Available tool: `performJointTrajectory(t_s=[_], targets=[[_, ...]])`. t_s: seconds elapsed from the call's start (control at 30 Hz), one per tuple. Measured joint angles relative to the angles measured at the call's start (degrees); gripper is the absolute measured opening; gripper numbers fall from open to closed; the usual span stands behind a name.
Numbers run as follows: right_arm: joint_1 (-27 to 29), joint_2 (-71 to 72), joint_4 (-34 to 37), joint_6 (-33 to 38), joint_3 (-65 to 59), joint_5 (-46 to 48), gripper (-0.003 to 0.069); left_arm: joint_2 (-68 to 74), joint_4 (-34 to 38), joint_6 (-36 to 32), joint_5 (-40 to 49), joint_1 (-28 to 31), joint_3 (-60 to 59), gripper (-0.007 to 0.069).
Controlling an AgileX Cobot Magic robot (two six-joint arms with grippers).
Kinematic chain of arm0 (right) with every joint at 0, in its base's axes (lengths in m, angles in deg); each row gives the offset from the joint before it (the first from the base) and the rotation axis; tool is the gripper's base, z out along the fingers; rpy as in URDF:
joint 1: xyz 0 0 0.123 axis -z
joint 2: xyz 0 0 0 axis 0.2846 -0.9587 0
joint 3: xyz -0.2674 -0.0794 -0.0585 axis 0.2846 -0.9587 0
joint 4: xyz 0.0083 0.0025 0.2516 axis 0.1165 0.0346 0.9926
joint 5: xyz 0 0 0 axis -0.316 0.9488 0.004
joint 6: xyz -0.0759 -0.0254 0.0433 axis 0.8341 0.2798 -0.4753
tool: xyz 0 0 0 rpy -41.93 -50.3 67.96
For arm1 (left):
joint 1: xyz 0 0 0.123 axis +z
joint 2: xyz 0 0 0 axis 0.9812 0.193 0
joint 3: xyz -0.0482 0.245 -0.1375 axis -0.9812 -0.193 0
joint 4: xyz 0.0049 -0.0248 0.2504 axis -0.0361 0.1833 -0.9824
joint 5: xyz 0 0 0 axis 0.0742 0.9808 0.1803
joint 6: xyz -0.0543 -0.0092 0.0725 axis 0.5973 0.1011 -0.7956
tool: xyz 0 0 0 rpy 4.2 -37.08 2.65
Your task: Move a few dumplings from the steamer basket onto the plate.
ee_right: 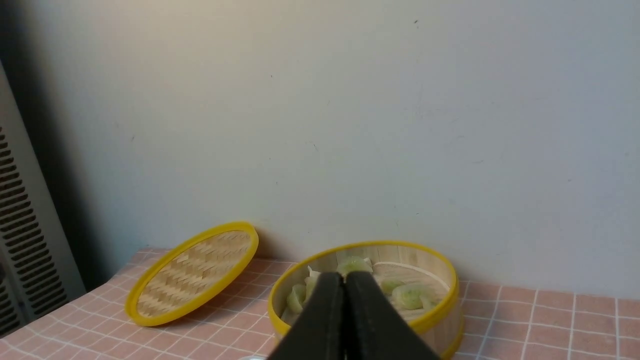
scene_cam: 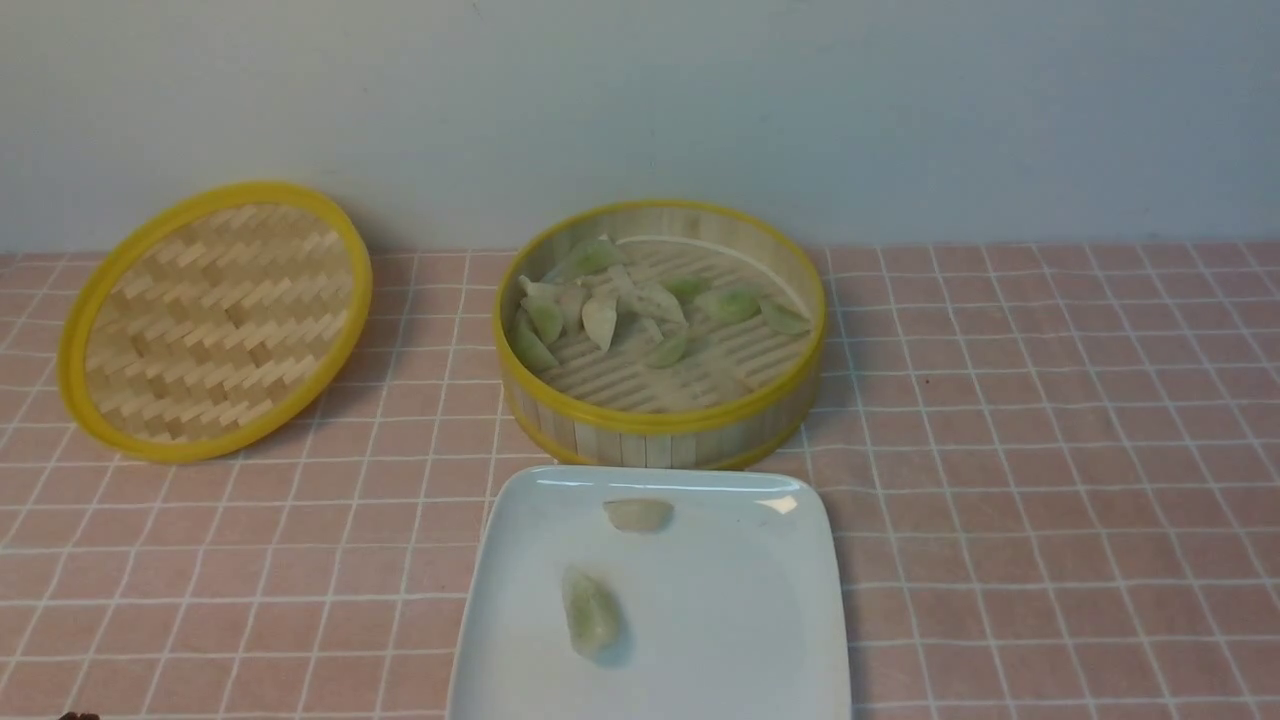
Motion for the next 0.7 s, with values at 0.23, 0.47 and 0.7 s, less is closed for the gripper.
performJointTrajectory(t_s=[0.23, 0.47, 0.7], targets=[[0.0, 0.0, 0.0, 0.0, 0.0, 0.0, -0.0015, 0.0, 0.0, 0.0, 0.0, 0.0, 0.0, -0.0006], [0.0, 0.0, 0.0, 0.0, 0.0, 0.0, -0.0015, 0.0, 0.0, 0.0, 0.0, 0.0, 0.0, -0.0006], [0.0, 0.0, 10.6, 11.1, 0.0, -0.7, -0.0015, 0.0, 0.0, 0.0, 0.0, 0.0, 0.0, -0.0006]])
